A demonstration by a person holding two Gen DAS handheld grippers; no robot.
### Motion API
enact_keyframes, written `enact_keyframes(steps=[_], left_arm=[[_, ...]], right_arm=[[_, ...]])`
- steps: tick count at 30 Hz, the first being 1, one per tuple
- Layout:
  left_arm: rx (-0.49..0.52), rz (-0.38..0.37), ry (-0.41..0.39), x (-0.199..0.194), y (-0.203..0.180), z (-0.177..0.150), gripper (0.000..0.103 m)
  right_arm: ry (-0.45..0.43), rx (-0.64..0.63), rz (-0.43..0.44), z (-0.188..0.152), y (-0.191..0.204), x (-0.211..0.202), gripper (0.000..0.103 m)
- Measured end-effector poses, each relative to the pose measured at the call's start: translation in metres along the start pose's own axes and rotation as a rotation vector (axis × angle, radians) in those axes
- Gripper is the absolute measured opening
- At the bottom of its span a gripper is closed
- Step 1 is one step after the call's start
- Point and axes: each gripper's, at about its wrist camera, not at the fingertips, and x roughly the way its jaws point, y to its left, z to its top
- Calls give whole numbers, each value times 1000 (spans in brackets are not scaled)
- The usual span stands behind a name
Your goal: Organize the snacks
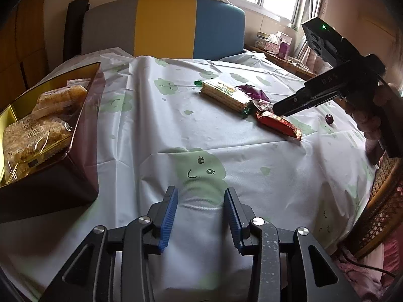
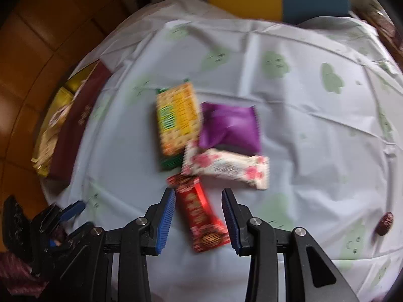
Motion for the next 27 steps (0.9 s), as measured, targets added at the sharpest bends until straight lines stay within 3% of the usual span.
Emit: enact_keyframes(steps=[7,11,12,17,22,27], left_arm=[[5,6,3,1,-1,0,41],[8,8,4,1,-3,0,43],[9,8,4,1,-3,0,43],[1,8,10,2,-3,2,43],[1,15,25,3,-4,3,44],[-12,32,78,5,-7,11,46]], right_arm=[[55,-101,-84,-5,19,18,40],[69,-138,-149,-8,22,25,28],[70,-147,-148,-9,24,26,23],[98,-264,-90,-19,48,31,23],[118,-205,-76,-16,38,31,23],[111,-170,-141,-15,26,28,25]])
